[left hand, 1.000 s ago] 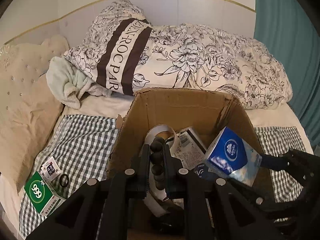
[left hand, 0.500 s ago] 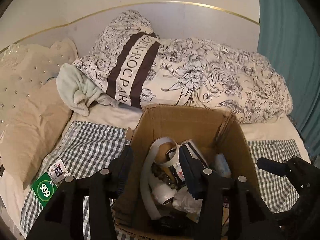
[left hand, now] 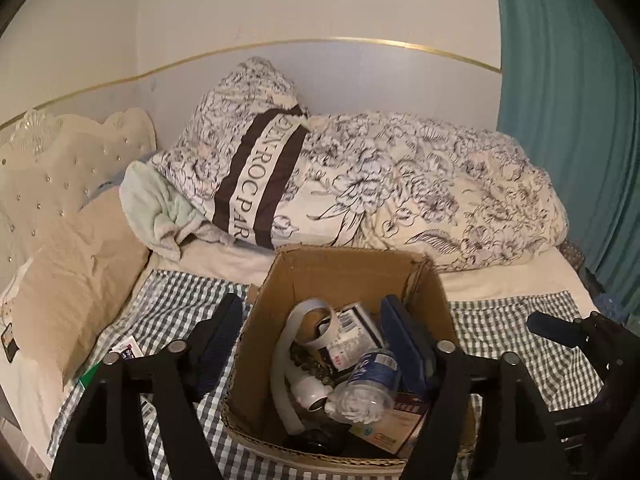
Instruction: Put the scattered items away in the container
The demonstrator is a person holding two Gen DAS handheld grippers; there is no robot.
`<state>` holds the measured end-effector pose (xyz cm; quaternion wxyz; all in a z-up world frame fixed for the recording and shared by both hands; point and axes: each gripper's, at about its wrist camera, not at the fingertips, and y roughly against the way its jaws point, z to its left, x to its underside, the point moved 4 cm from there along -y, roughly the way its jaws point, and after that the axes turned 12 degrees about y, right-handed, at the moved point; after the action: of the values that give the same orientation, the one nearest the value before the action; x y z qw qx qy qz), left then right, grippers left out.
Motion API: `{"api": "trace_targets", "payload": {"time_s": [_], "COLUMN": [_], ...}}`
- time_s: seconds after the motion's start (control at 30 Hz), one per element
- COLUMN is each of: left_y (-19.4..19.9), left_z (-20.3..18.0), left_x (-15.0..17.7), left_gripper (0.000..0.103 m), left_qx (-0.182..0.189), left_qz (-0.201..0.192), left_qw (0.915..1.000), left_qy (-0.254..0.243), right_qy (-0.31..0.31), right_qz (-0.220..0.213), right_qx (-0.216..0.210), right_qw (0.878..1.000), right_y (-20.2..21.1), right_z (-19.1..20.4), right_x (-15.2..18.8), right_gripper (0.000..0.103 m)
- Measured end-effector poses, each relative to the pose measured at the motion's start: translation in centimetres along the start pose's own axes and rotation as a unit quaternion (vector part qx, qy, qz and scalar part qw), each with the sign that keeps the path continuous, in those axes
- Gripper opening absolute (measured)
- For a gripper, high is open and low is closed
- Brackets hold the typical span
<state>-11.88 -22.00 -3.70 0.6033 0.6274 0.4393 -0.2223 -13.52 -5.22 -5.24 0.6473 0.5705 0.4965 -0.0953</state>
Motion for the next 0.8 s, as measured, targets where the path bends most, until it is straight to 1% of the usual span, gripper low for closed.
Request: {"api": "trace_targets", "payload": {"time_s": [0.03,0.07,0.13,0.17,0.23,0.3,0.37,0.47,0.63,0.8], "left_y": [0.3,0.7,1.5,1.9,2.5,2.9,3.3,4.7,6.6,8.0], "left_z": [-0.2,-0.4,-0.6,-0.7,-1.0,-1.4,-1.8,-2.6,-3.8,-5.4], "left_x": [0.0,-0.1,-0.4,-0.5,-0.7,-0.7,-0.6,-0.5,-0.2,0.3], "left_gripper": [0.082,0.085,0.099,0.103,0.103,0.103,0.103,0.103,0.103,0.103], "left_qx": [0.001,0.001,0.0,-0.002,-0.008,-0.01,-0.006,0.001,0.016,0.026], "left_qz": [-0.004,-0.008,-0.019,-0.024,-0.03,-0.025,-0.022,-0.031,-0.044,-0.05], "left_qw": [1.0,1.0,0.9998,0.9997,0.9995,0.9996,0.9997,0.9995,0.9989,0.9984], "left_qy": [-0.001,-0.002,0.001,0.003,0.009,0.008,0.007,0.006,0.007,0.0], "right_qy": [-0.002,-0.003,-0.008,-0.009,-0.013,-0.019,-0.028,-0.04,-0.053,-0.043], "right_qz": [-0.002,-0.005,-0.012,-0.015,-0.021,-0.03,-0.04,-0.044,-0.059,-0.069], "right_qx": [0.003,0.006,0.014,0.016,0.026,0.039,0.053,0.074,0.081,0.097], "right_qw": [1.0,1.0,1.0,1.0,0.999,0.999,0.997,0.995,0.994,0.992], "right_y": [0.4,0.9,2.1,2.5,3.6,4.7,5.9,7.3,10.0,12.3], "right_z": [-0.1,-0.3,-0.7,-0.8,-1.3,-1.8,-2.3,-3.1,-3.9,-4.2], "right_x": [0.0,0.1,0.2,0.3,0.4,0.4,0.5,0.8,1.2,1.8], "right_gripper": [0.084,0.09,0.094,0.094,0.096,0.102,0.103,0.103,0.103,0.103]}}
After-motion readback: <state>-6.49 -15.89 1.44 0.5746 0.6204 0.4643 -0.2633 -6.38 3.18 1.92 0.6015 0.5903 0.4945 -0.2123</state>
